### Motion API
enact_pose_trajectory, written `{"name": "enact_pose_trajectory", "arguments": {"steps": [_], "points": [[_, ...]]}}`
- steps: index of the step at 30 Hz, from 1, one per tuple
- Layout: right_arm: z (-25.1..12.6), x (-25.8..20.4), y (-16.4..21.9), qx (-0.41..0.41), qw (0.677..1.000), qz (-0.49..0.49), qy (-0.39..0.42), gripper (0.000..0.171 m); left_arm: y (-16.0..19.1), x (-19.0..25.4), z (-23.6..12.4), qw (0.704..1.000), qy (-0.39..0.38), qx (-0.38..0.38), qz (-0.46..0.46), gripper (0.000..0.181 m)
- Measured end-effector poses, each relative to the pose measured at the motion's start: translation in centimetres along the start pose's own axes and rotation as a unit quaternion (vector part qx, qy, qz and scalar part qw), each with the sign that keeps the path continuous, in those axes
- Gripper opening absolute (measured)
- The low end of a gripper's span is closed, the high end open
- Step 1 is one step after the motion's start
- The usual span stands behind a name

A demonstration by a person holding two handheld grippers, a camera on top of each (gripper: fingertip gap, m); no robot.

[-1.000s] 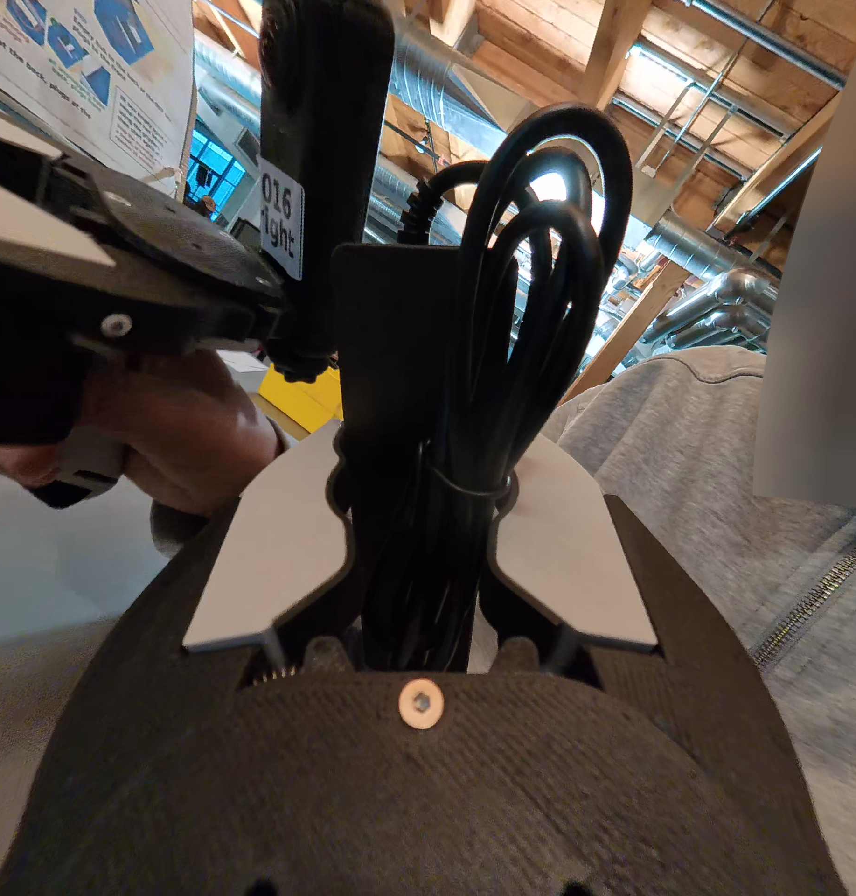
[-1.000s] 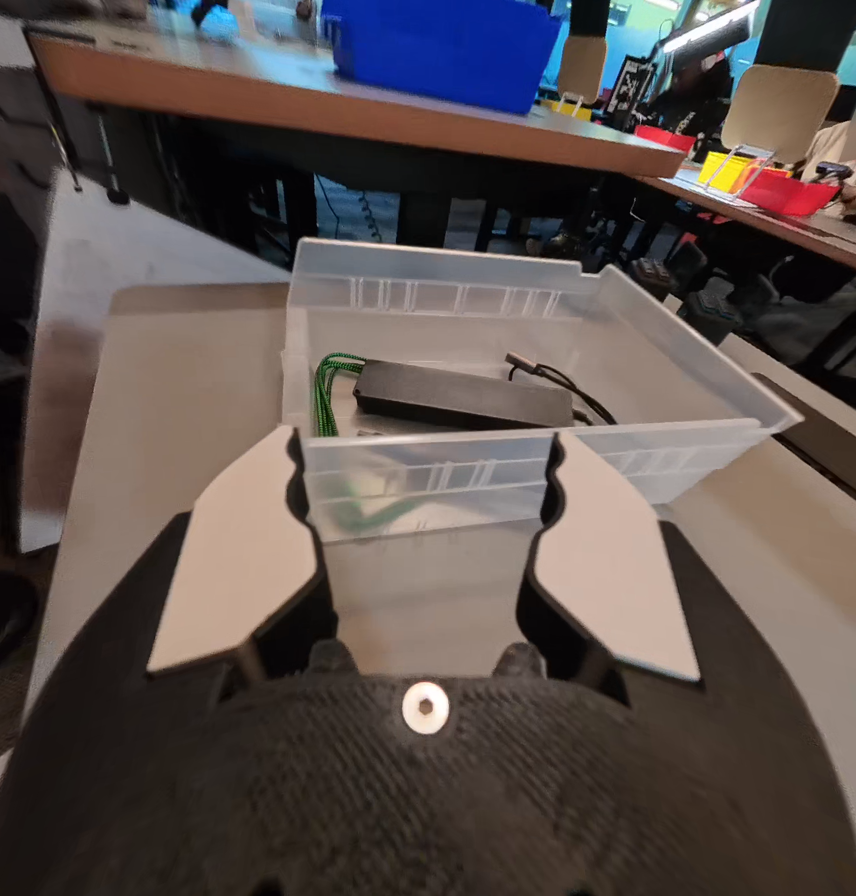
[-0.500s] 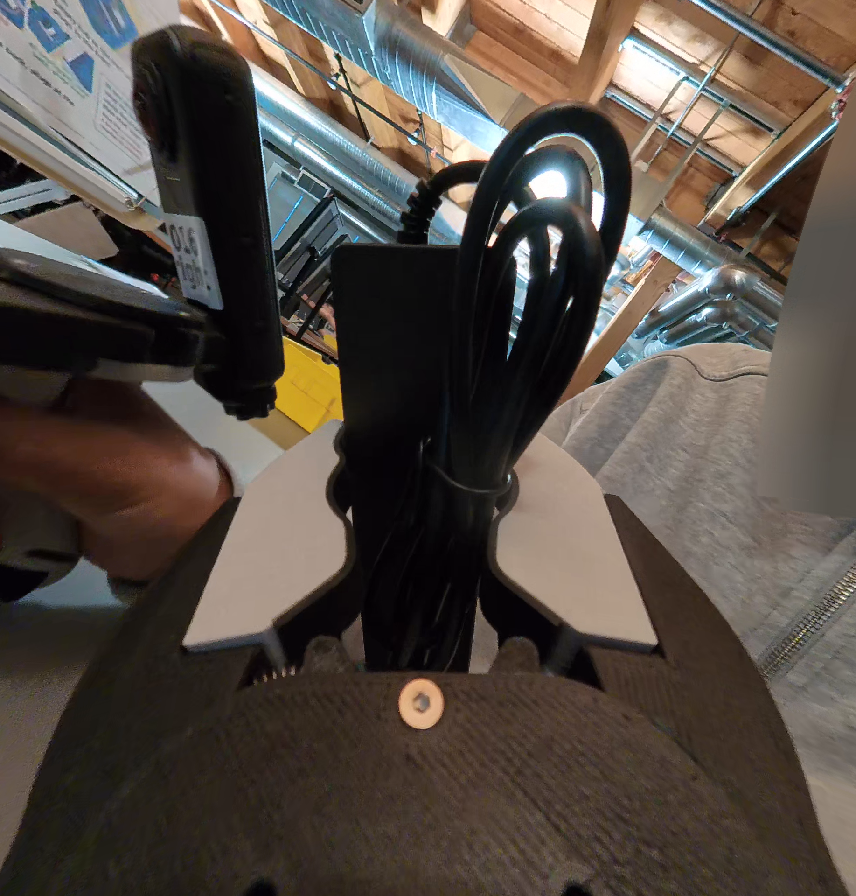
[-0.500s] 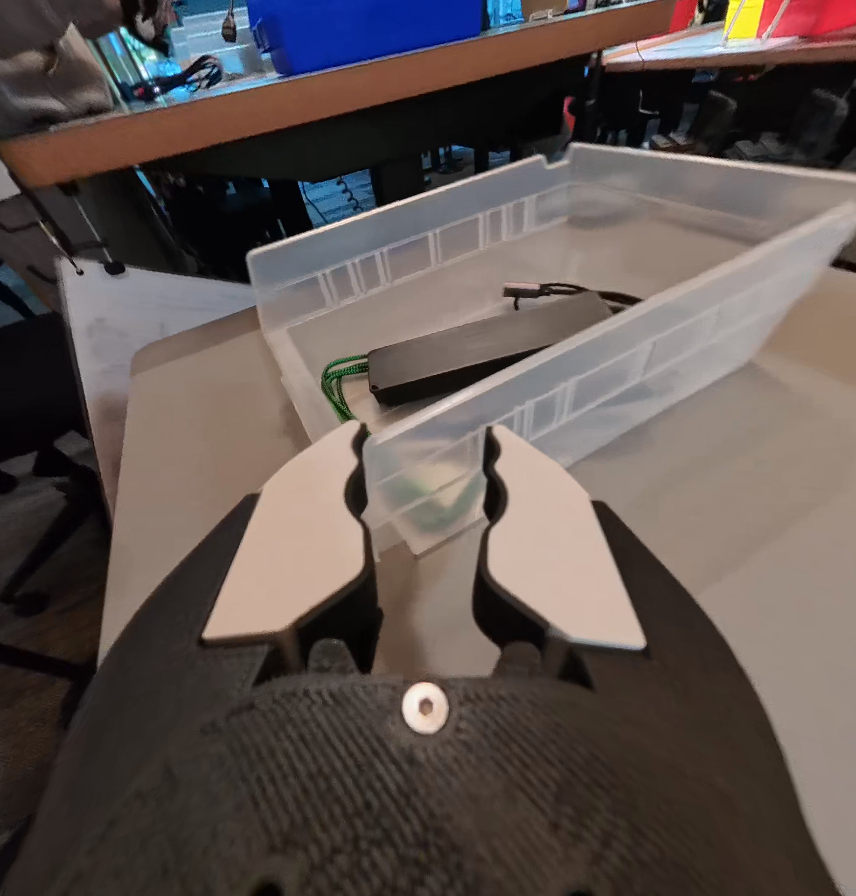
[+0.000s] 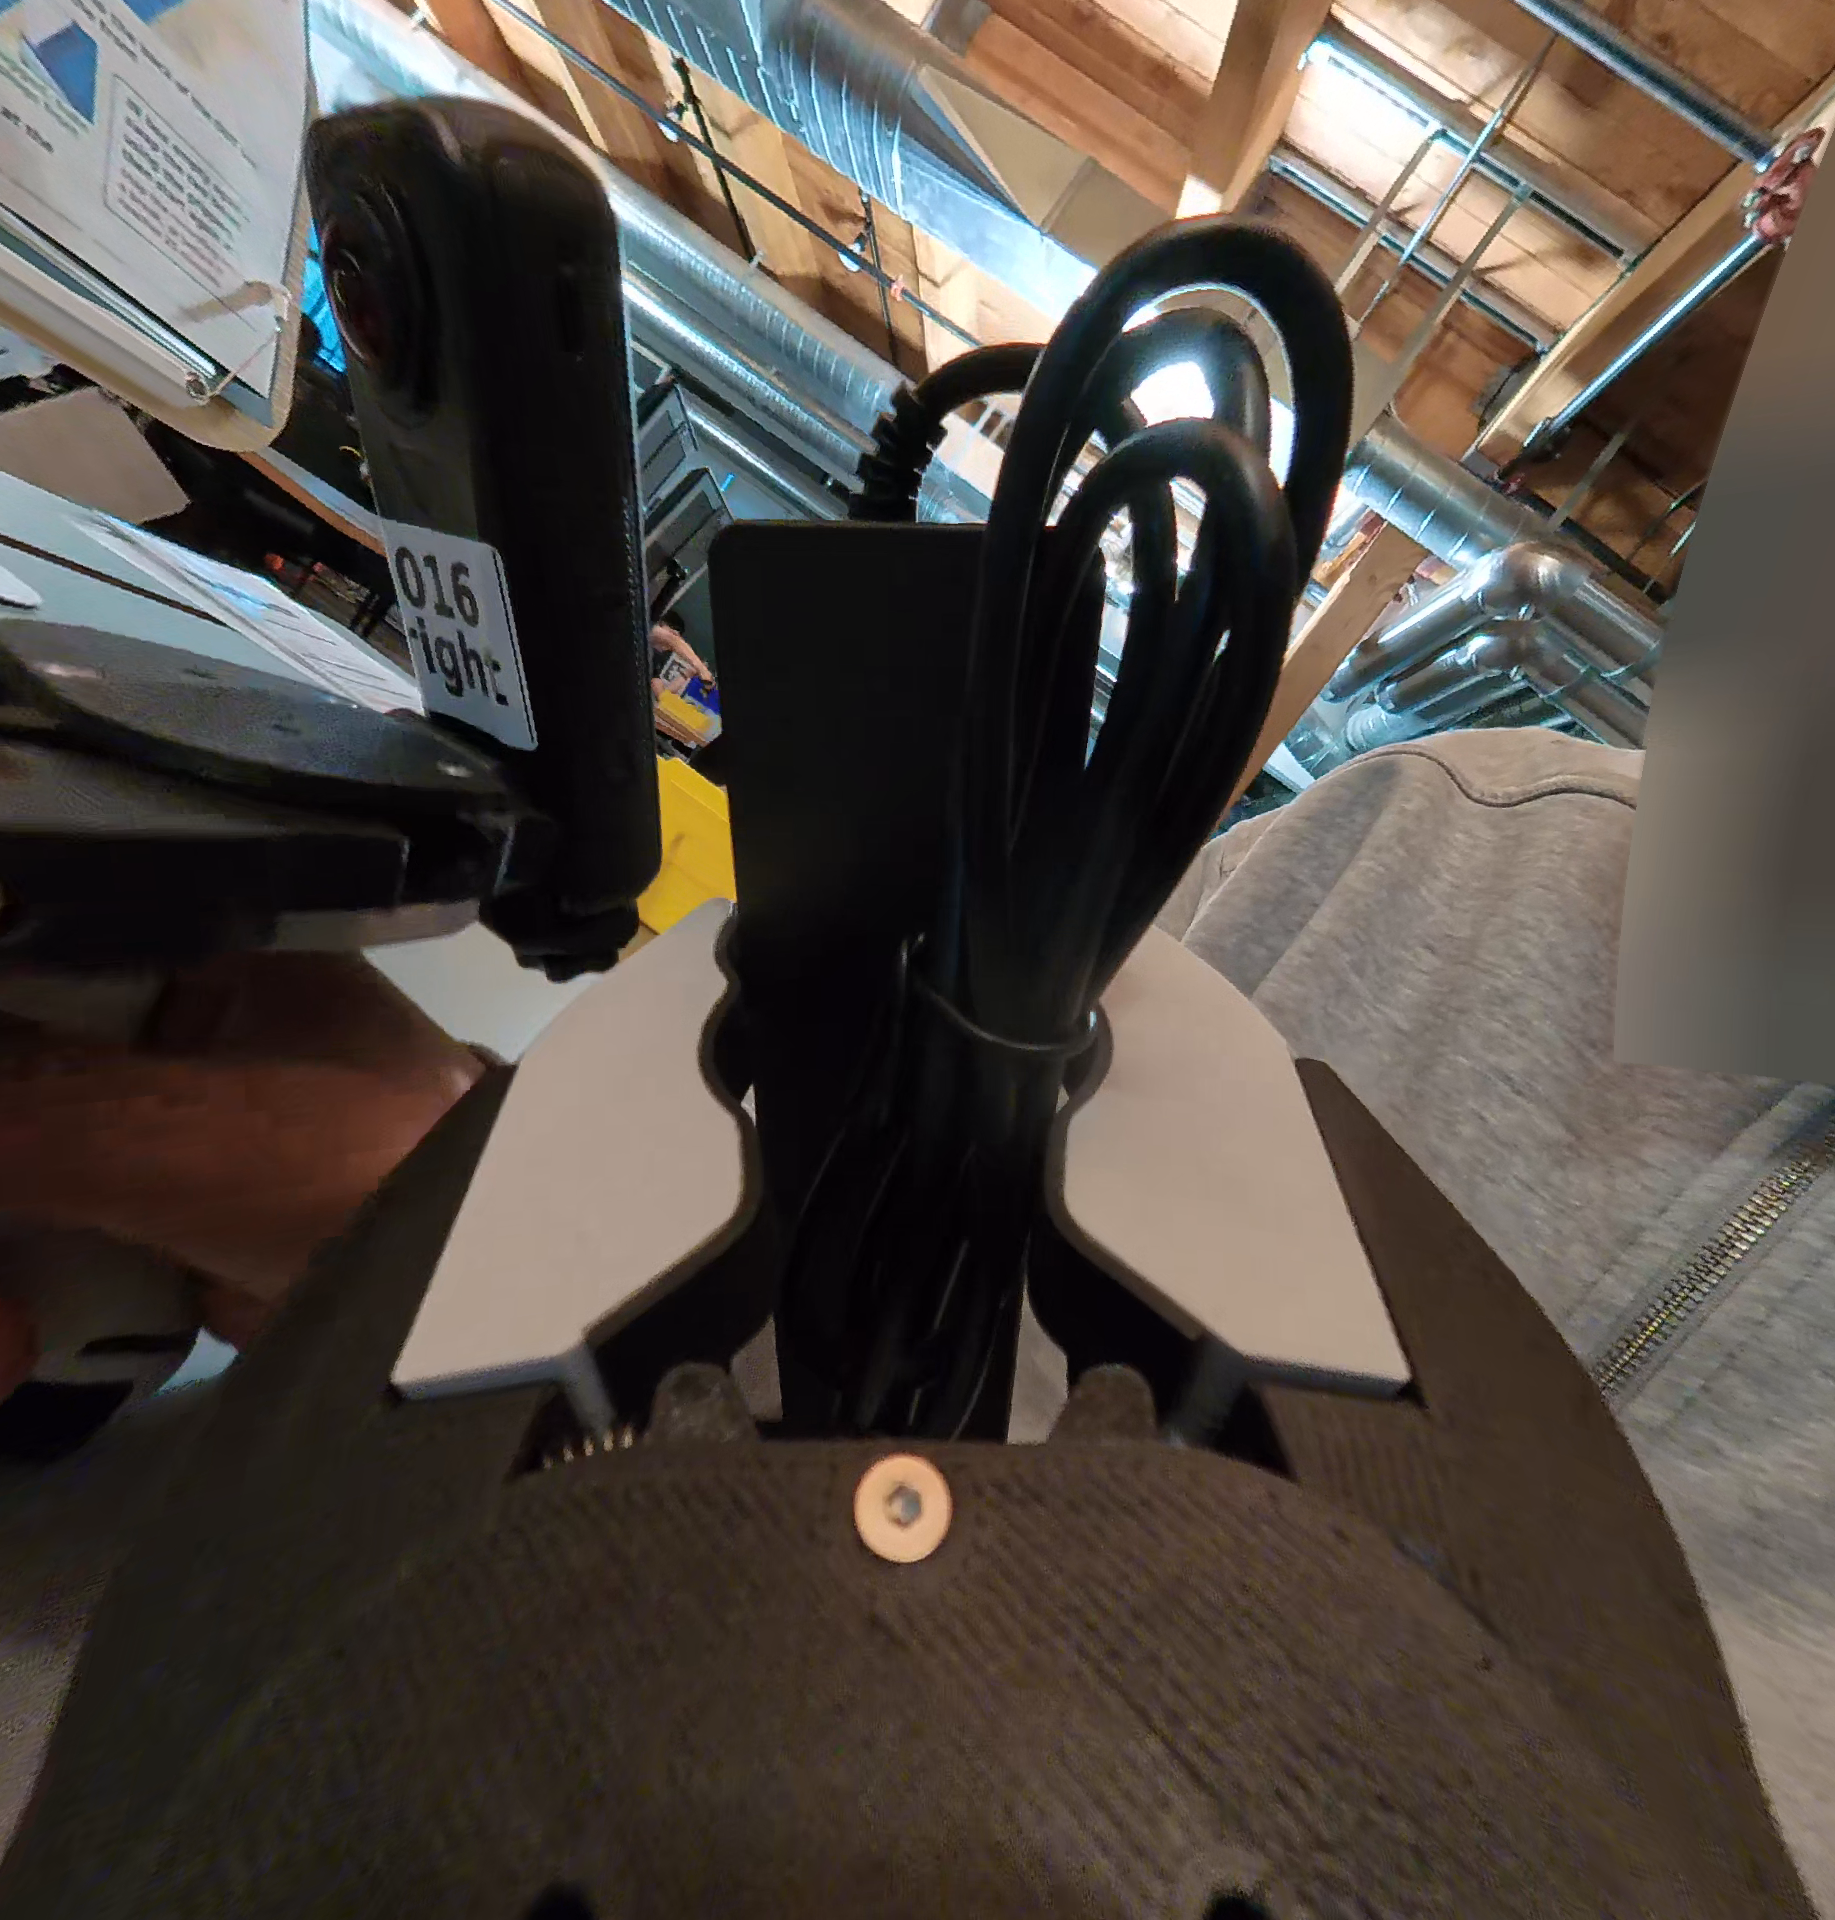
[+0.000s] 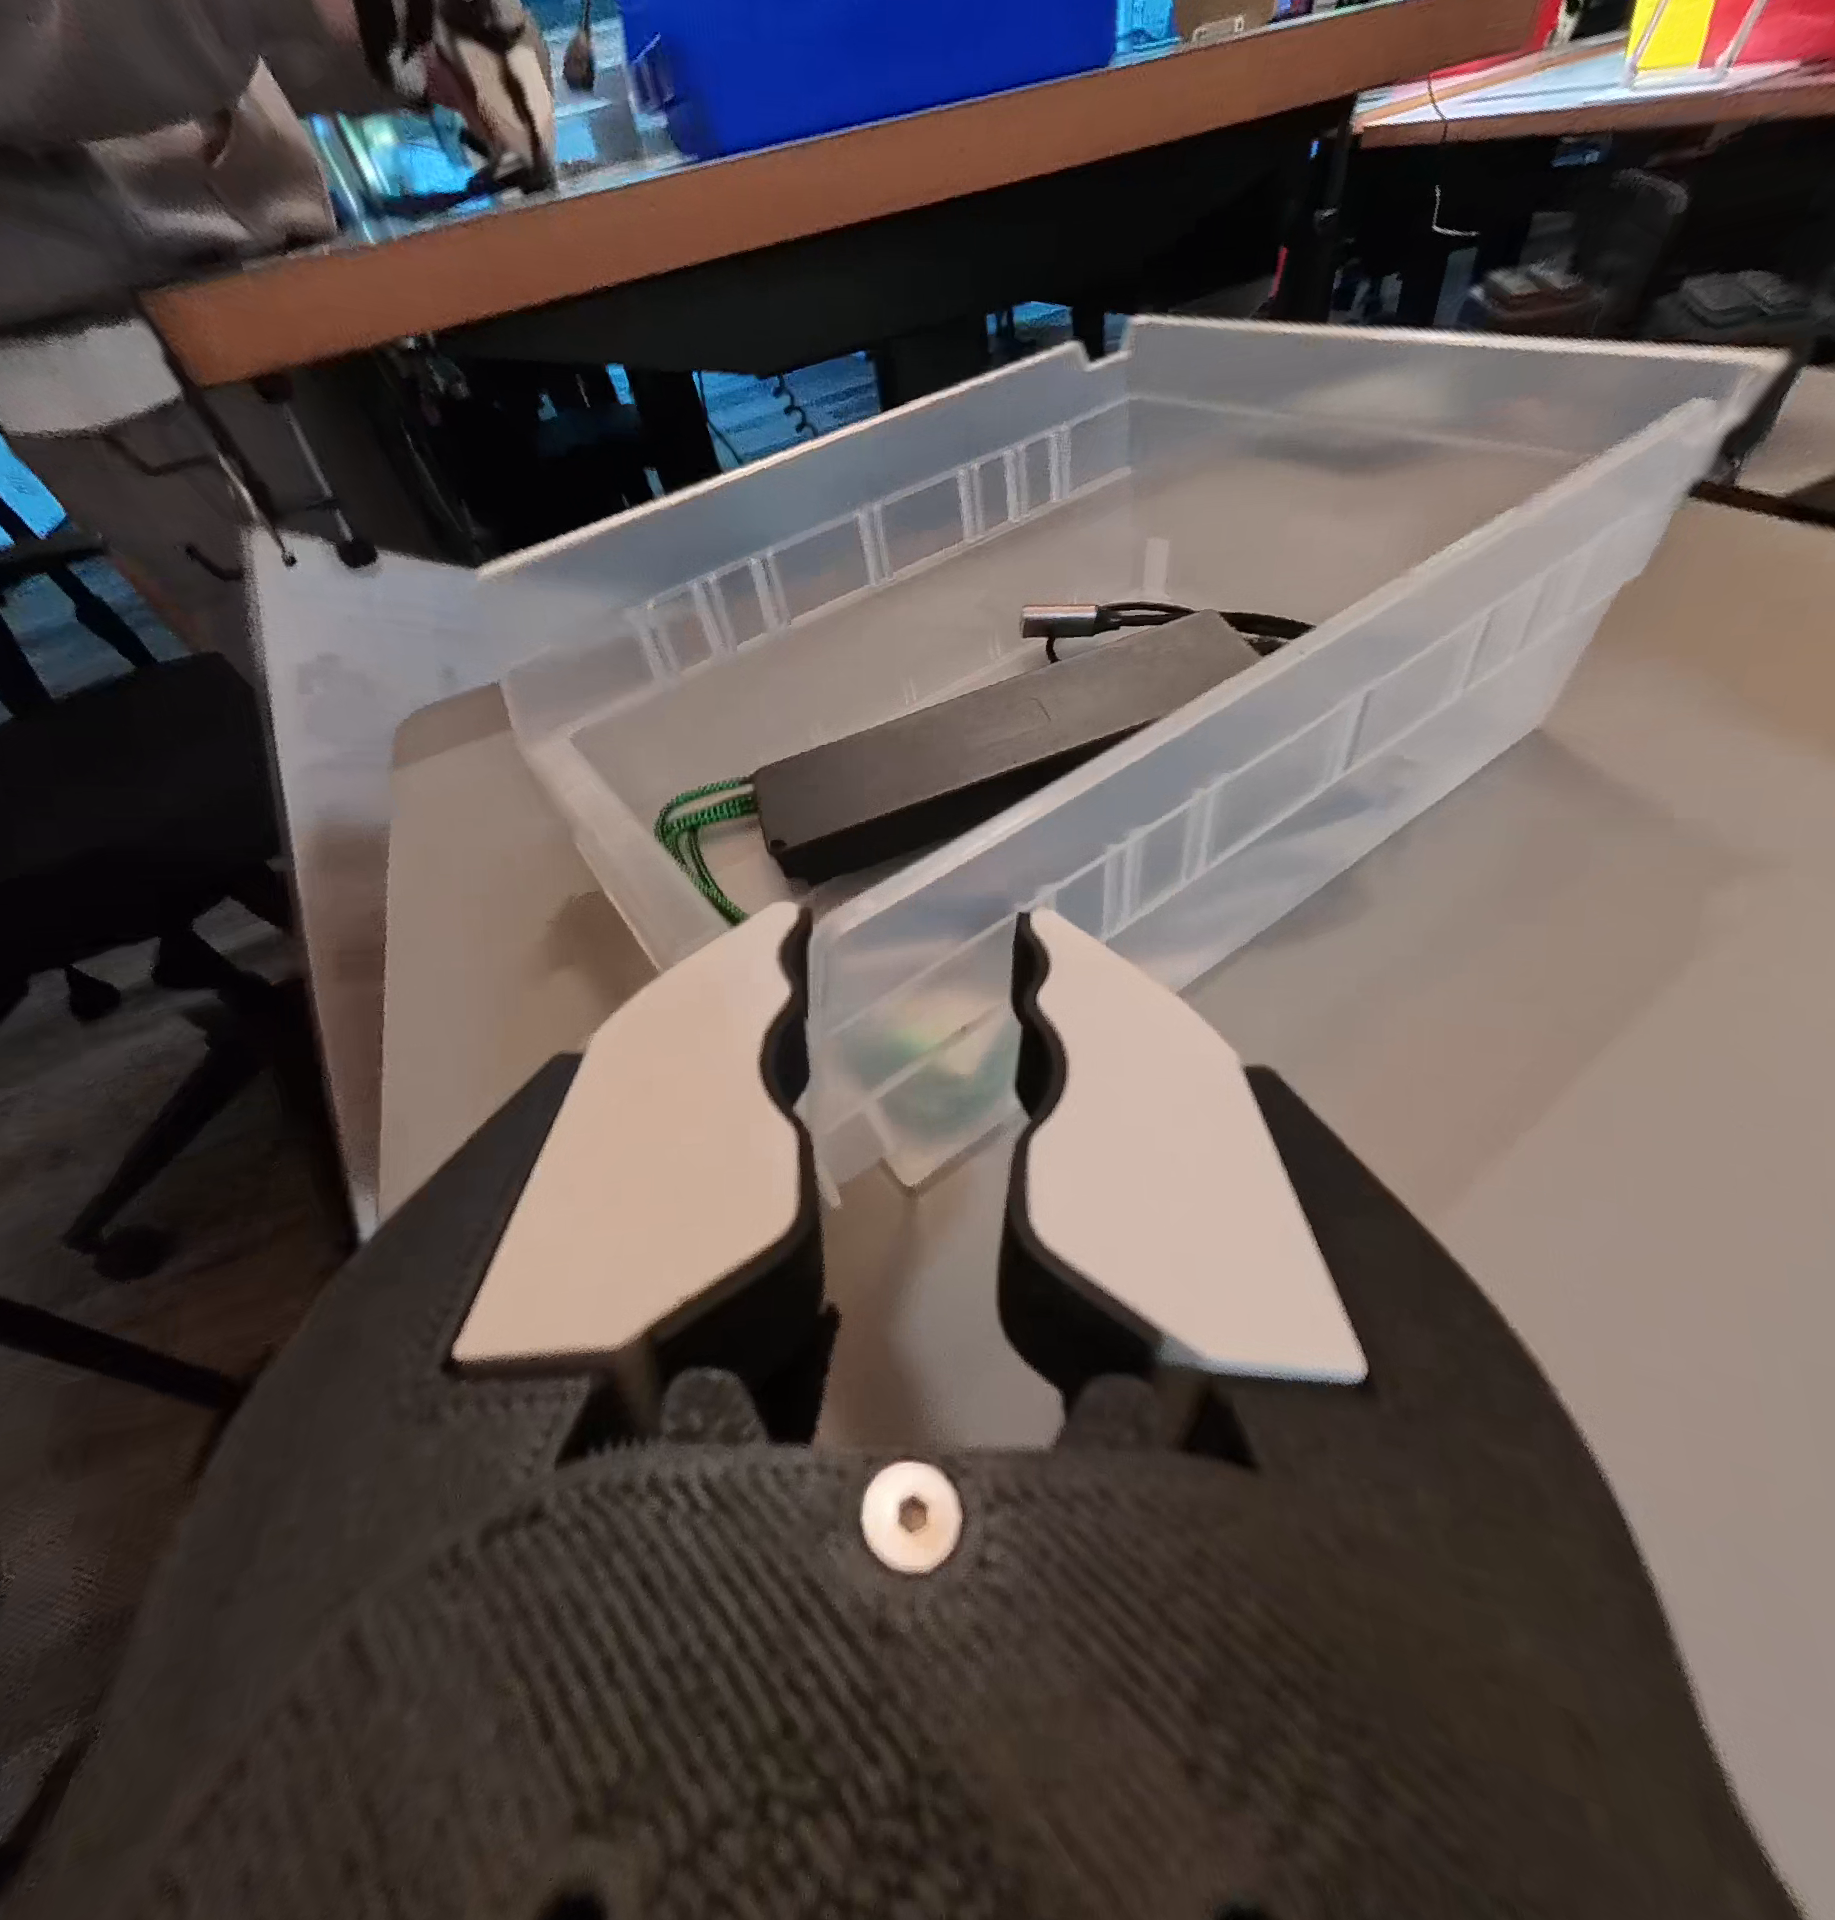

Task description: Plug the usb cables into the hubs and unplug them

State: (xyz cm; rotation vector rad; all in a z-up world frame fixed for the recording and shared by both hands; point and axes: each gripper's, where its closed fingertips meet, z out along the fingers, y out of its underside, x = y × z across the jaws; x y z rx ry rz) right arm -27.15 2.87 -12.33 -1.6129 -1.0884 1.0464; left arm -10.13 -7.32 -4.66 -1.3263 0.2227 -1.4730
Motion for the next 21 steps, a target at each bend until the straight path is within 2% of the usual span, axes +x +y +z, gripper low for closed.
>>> {"name": "enact_pose_trajectory", "arguments": {"steps": [2, 5, 8, 11, 16, 18, 21], "points": [[0.5, -1.4, 0.3, -0.008, 0.999, -0.045, -0.006, 0.044, -0.1, 0.2, 0.0, 1.000, 0.003, 0.001, -0.001, 0.059], [0.7, -2.6, 0.2, -0.003, 0.995, -0.100, -0.007, 0.042, -0.2, 0.4, 0.0, 1.000, 0.005, 0.003, 0.002, 0.059], [0.2, -2.3, -0.4, 0.016, 0.996, -0.081, -0.021, 0.046, -0.2, 0.6, 0.1, 1.000, 0.008, 0.003, 0.006, 0.059], [-0.7, -1.3, -1.5, 0.041, 0.997, -0.056, -0.042, 0.061, -0.4, 0.9, 0.0, 1.000, 0.013, 0.008, 0.005, 0.059], [-3.0, 2.5, -8.2, 0.144, 0.987, -0.036, -0.062, 0.038, -0.7, 1.3, 0.0, 1.000, 0.020, 0.015, 0.006, 0.059], [-2.1, 3.7, -10.2, 0.118, 0.989, -0.055, -0.073, 0.037, -0.7, 1.4, 0.0, 1.000, 0.021, 0.015, 0.004, 0.059], [1.1, 4.4, -11.5, 0.019, 0.986, -0.140, -0.086, 0.038, -0.6, 1.2, 0.1, 1.000, 0.020, 0.015, -0.001, 0.058]]}}
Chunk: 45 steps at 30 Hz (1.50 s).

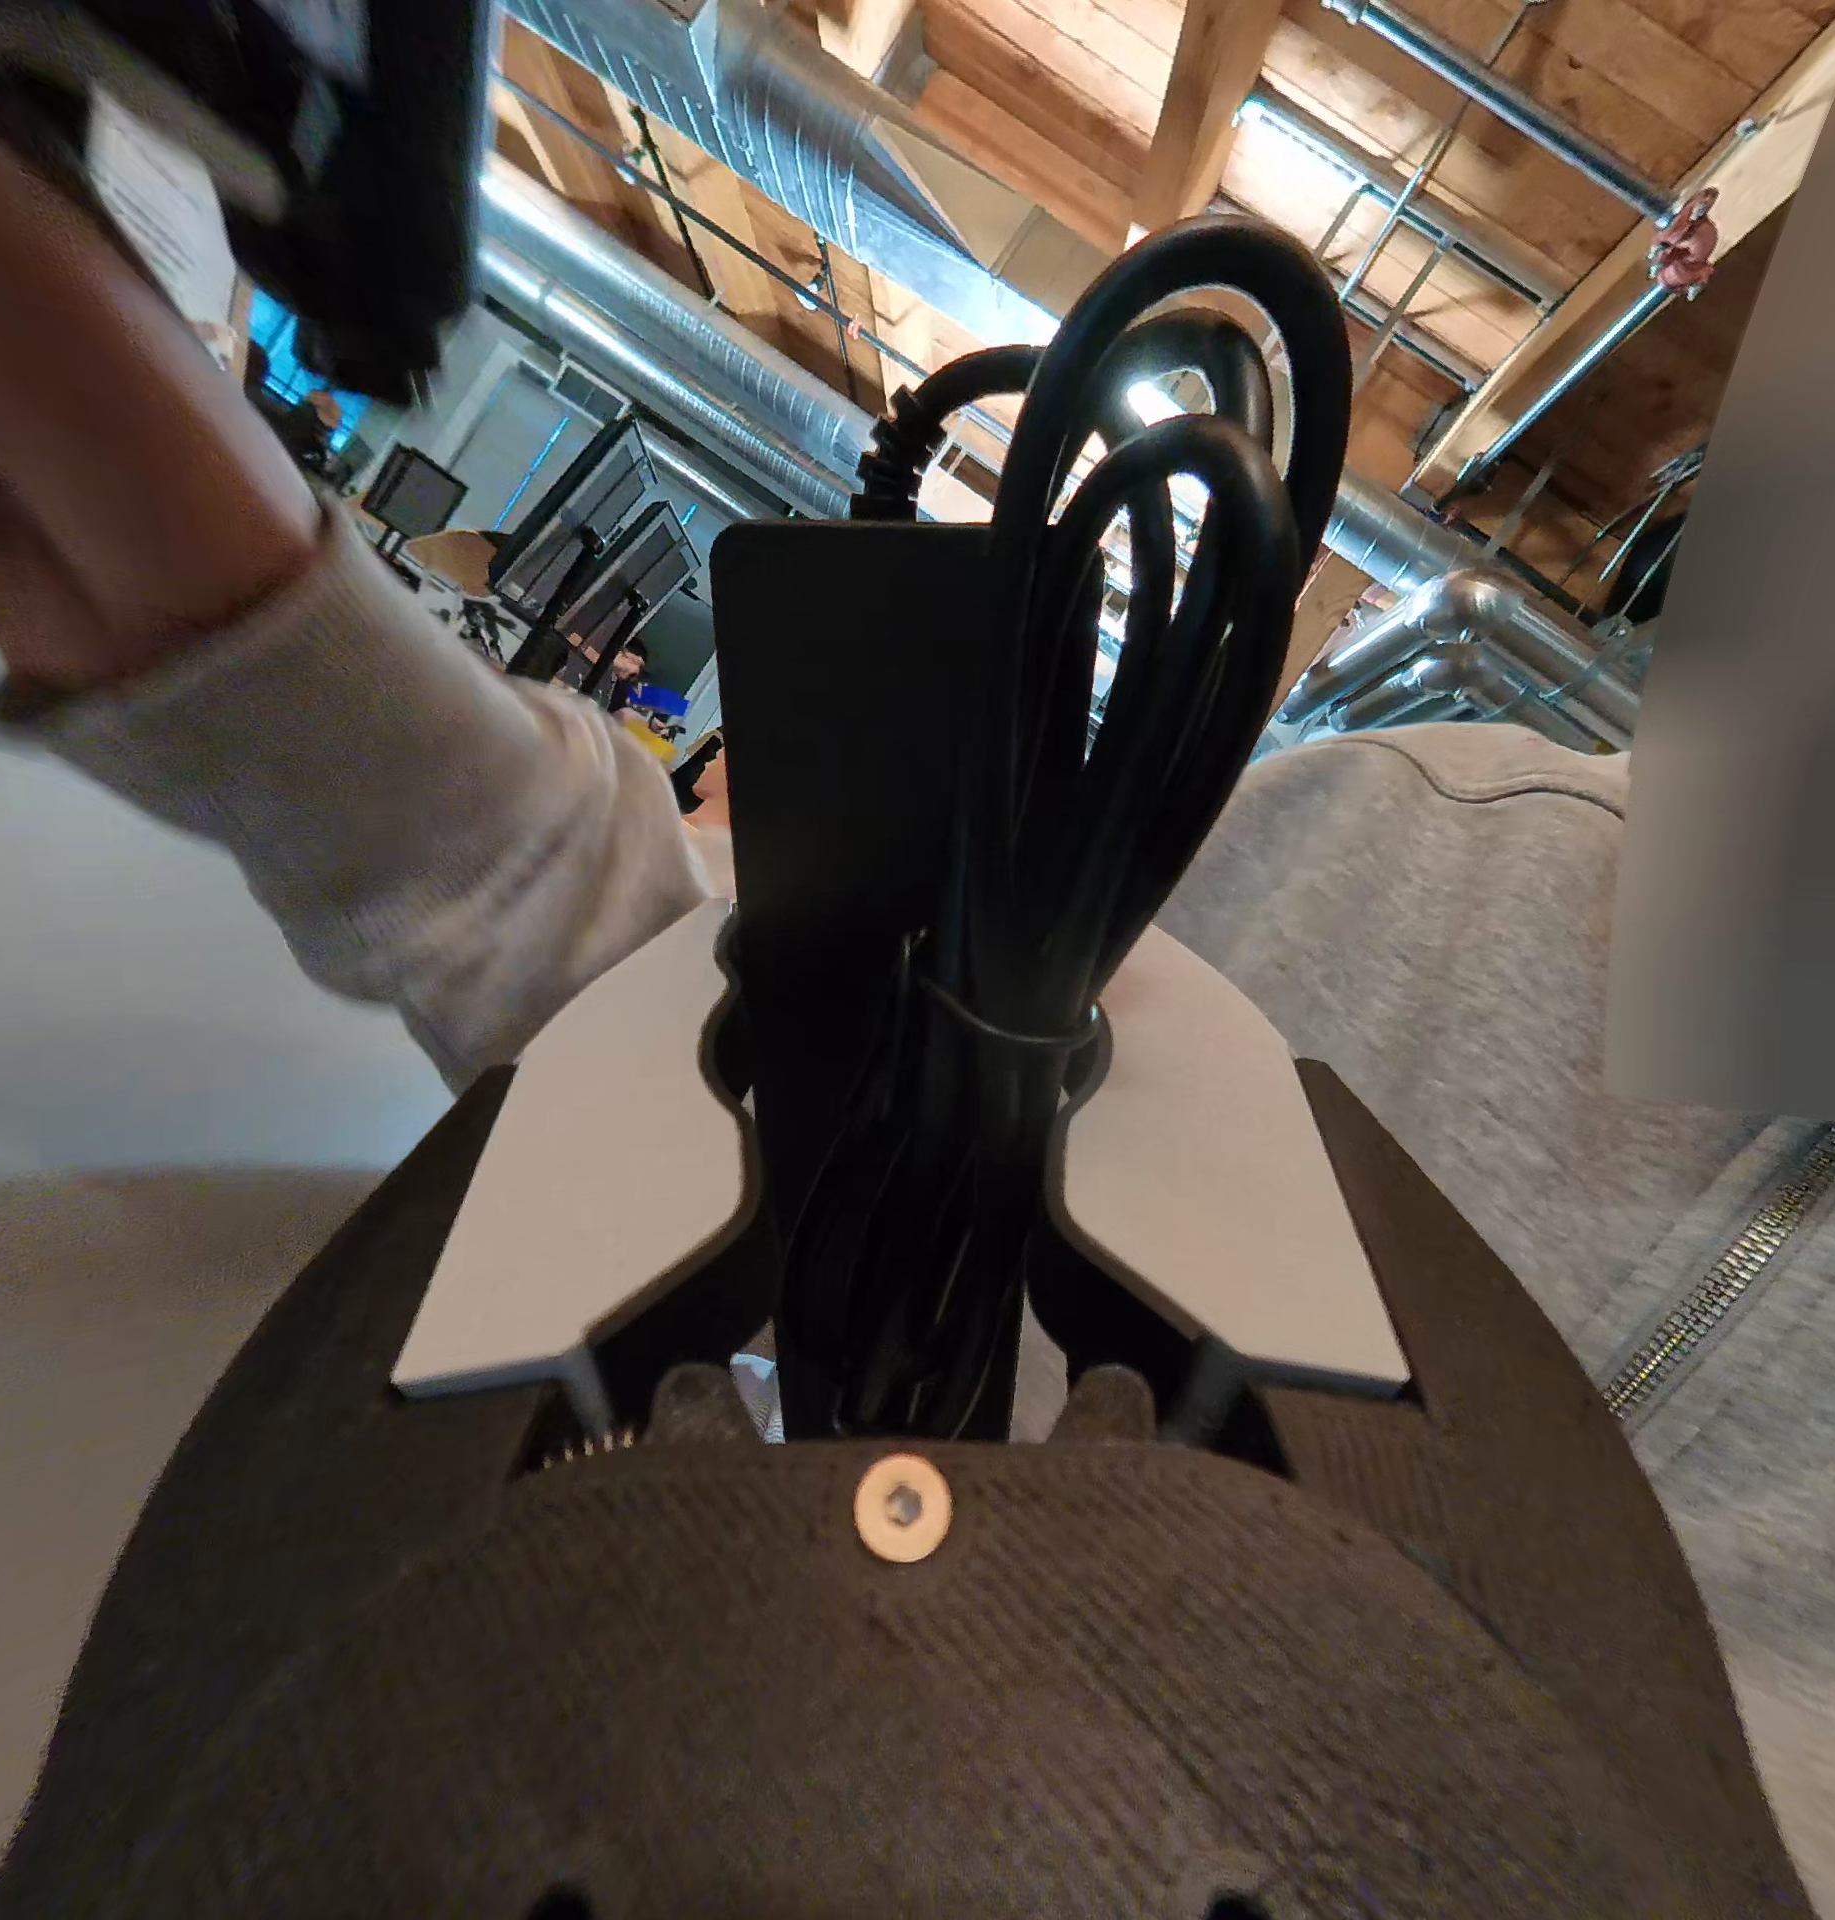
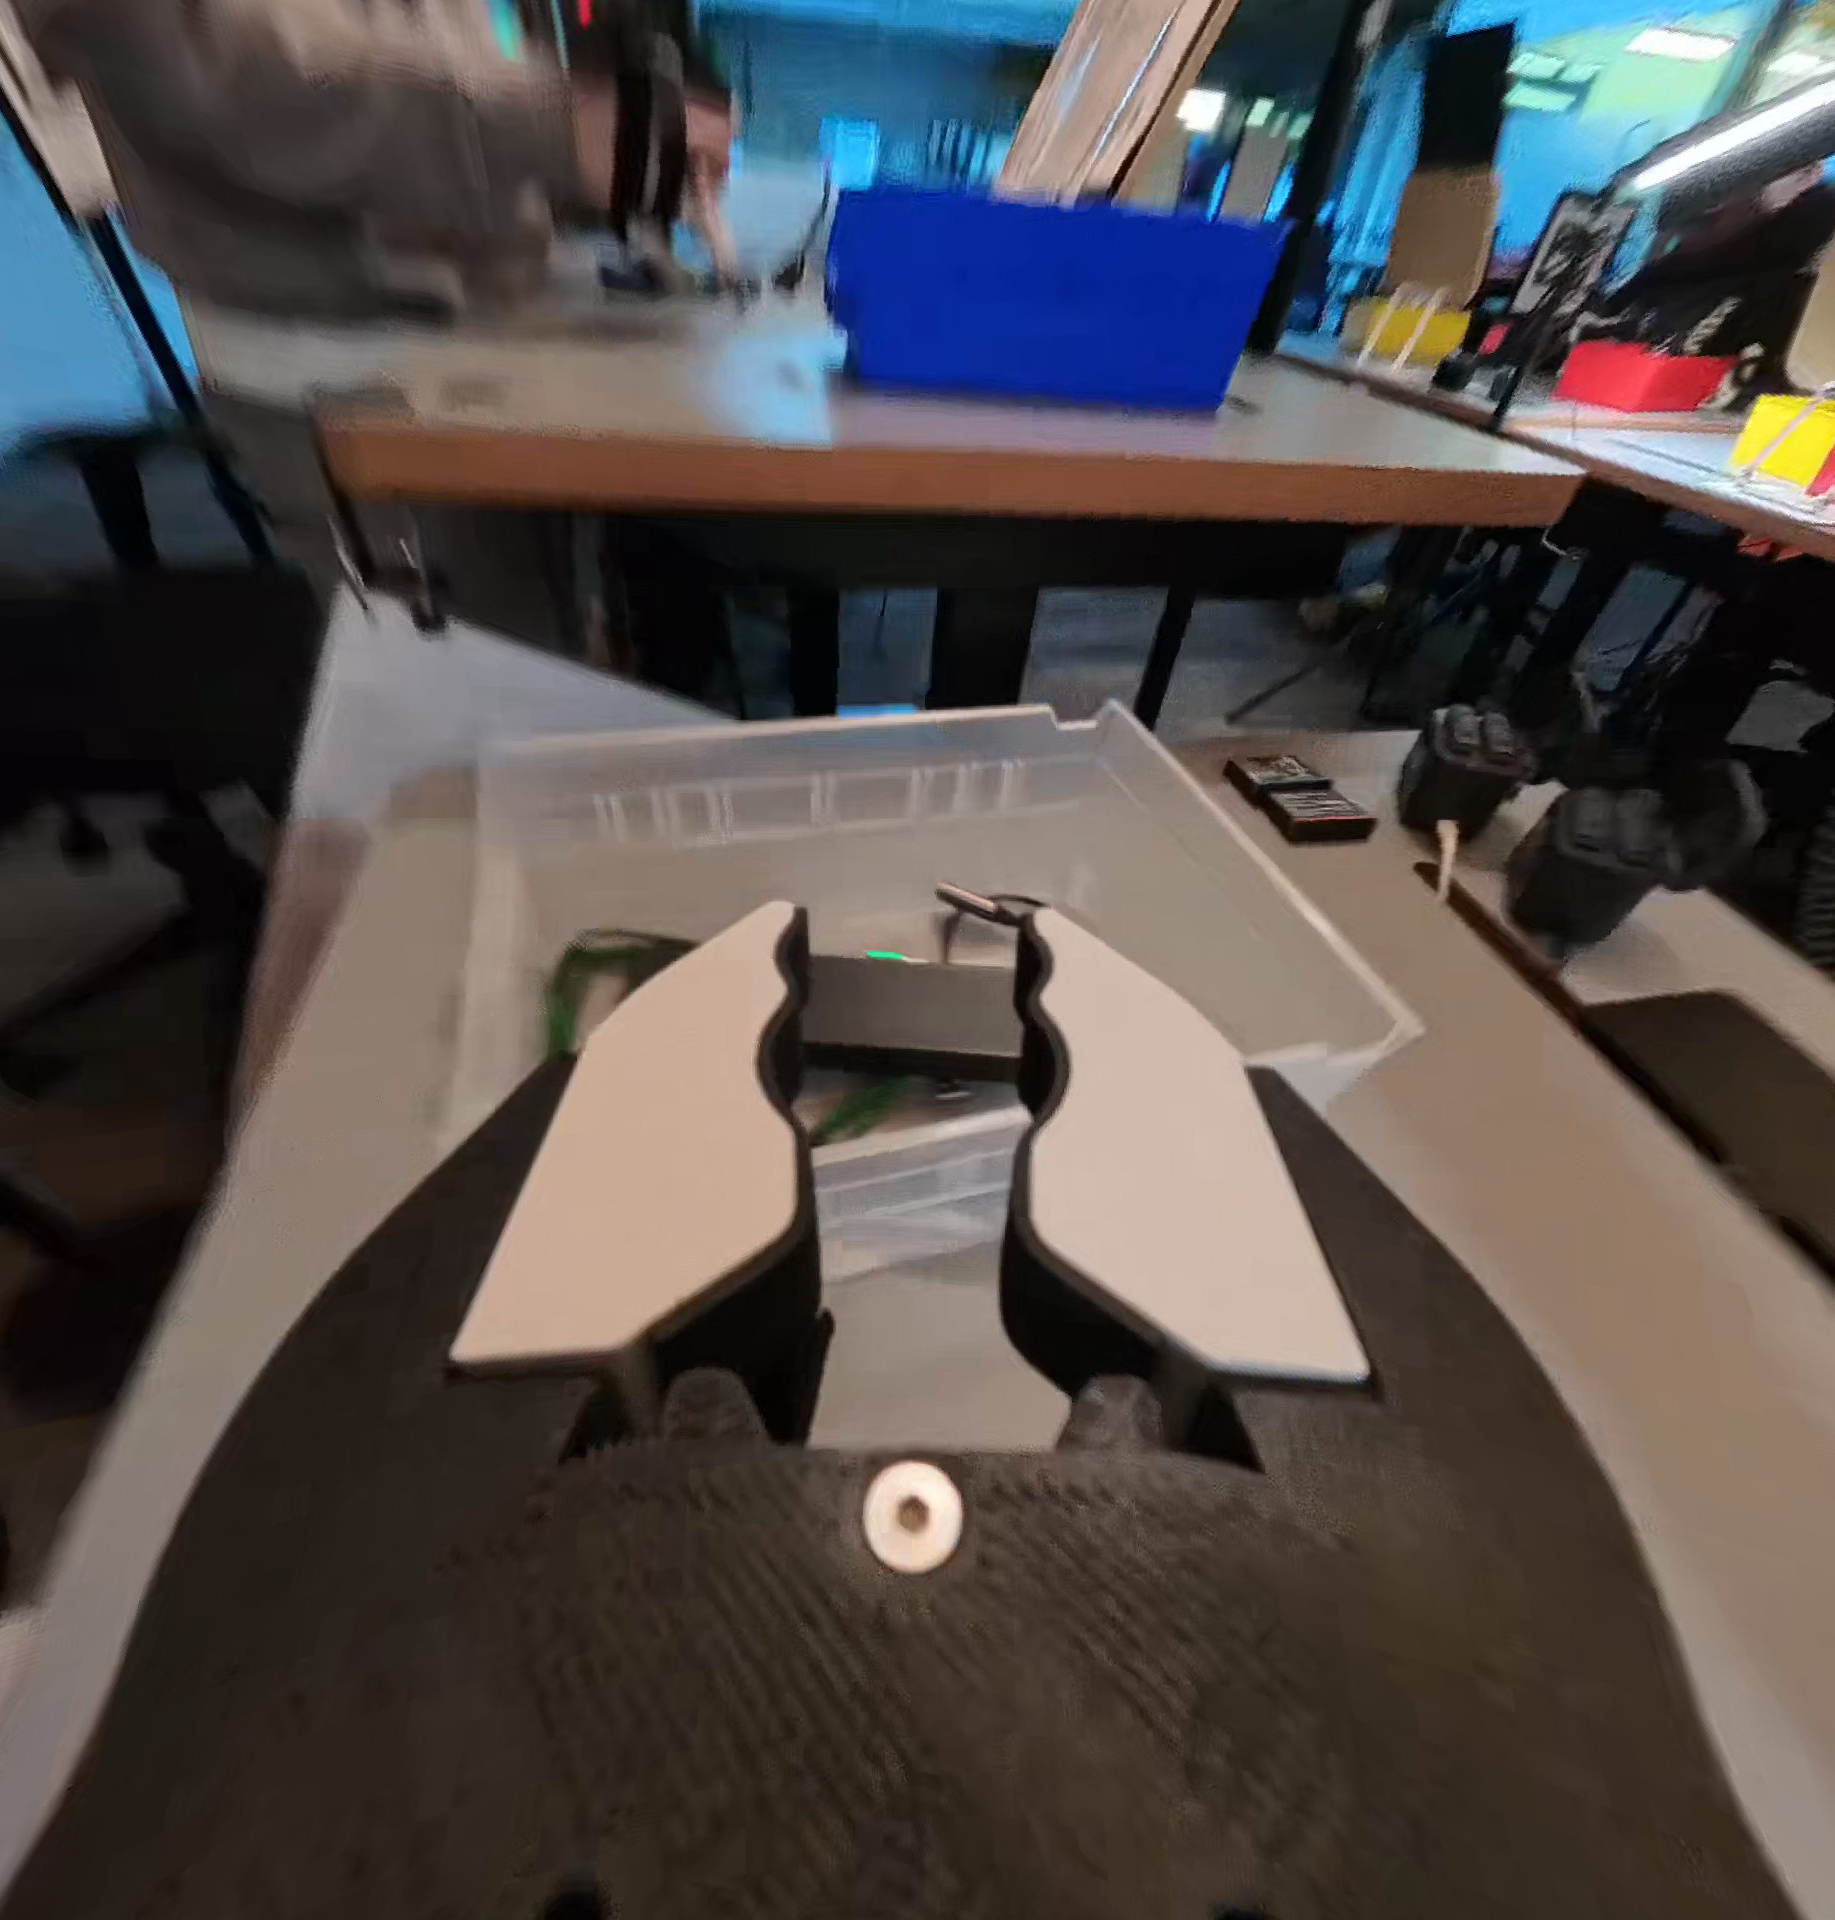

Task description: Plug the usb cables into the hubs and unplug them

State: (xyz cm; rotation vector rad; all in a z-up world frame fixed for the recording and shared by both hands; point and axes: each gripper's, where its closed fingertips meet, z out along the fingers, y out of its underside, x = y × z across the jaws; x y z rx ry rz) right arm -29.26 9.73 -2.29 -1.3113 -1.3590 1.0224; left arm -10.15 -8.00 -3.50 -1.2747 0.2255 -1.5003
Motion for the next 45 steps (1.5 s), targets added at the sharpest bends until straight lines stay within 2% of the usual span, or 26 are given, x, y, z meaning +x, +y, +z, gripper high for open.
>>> {"name": "enact_pose_trajectory", "arguments": {"steps": [2, 7, 12, 16, 19, 21, 23, 25, 27, 31, 34, 37, 40, 42, 45], "points": [[2.5, 1.4, -0.1, -0.076, 0.993, -0.085, -0.002, 0.020, 0.2, -0.1, 0.0, 1.000, -0.001, -0.002, -0.004, 0.058], [9.8, 3.3, 2.9, -0.307, 0.935, -0.168, -0.060, 0.028, 0.4, -0.8, -0.1, 1.000, -0.009, -0.008, -0.008, 0.059], [16.6, 2.7, 6.1, -0.358, 0.888, -0.262, -0.123, 0.025, 0.2, -1.5, -0.7, 1.000, -0.014, 0.001, -0.021, 0.059], [19.5, 2.6, 10.5, -0.411, 0.821, -0.368, -0.149, 0.033, -0.2, -1.6, -1.1, 0.999, -0.011, 0.012, -0.032, 0.058], [21.1, 3.1, 12.7, -0.431, 0.785, -0.422, -0.141, 0.034, -0.6, -1.4, -1.3, 0.999, -0.009, 0.016, -0.030, 0.058], [22.2, 3.6, 13.3, -0.430, 0.775, -0.447, -0.124, 0.025, -0.8, -1.4, -1.4, 0.999, -0.006, 0.018, -0.032, 0.058], [22.5, 4.0, 13.2, -0.426, 0.770, -0.459, -0.122, 0.010, -0.9, -1.3, -1.5, 0.999, -0.004, 0.021, -0.034, 0.059], [22.3, 3.8, 12.1, -0.407, 0.784, -0.450, -0.128, 0.009, -0.9, -1.4, -1.6, 0.999, -0.004, 0.023, -0.036, 0.058], [21.6, 3.1, 9.3, -0.360, 0.829, -0.403, -0.146, 0.009, -1.0, -1.3, -1.6, 0.999, -0.003, 0.023, -0.036, 0.059], [18.8, 4.2, 0.2, -0.234, 0.924, -0.270, -0.135, 0.009, -0.8, -1.0, -1.4, 0.999, 0.001, 0.020, -0.036, 0.059], [15.1, 6.5, -6.8, -0.132, 0.970, -0.171, -0.111, 0.010, -0.5, -0.6, -0.9, 0.999, 0.012, 0.019, -0.043, 0.058], [10.3, 8.8, -12.5, -0.037, 0.990, -0.117, -0.075, 0.009, 0.4, -0.6, -0.3, 0.999, 0.008, 0.001, -0.040, 0.058], [4.6, 9.5, -15.3, 0.024, 0.994, -0.098, -0.044, 0.009, 1.4, -0.6, 0.3, 0.999, 0.003, -0.020, -0.033, 0.058], [0.6, 9.5, -15.3, 0.043, 0.995, -0.083, -0.026, 0.009, 2.0, -0.5, 0.6, 0.999, 0.002, -0.032, -0.027, 0.058], [-5.5, 9.3, -12.4, 0.035, 0.998, -0.058, 0.004, 0.009, 2.6, -0.4, 1.0, 0.999, 0.000, -0.043, -0.021, 0.058]]}}
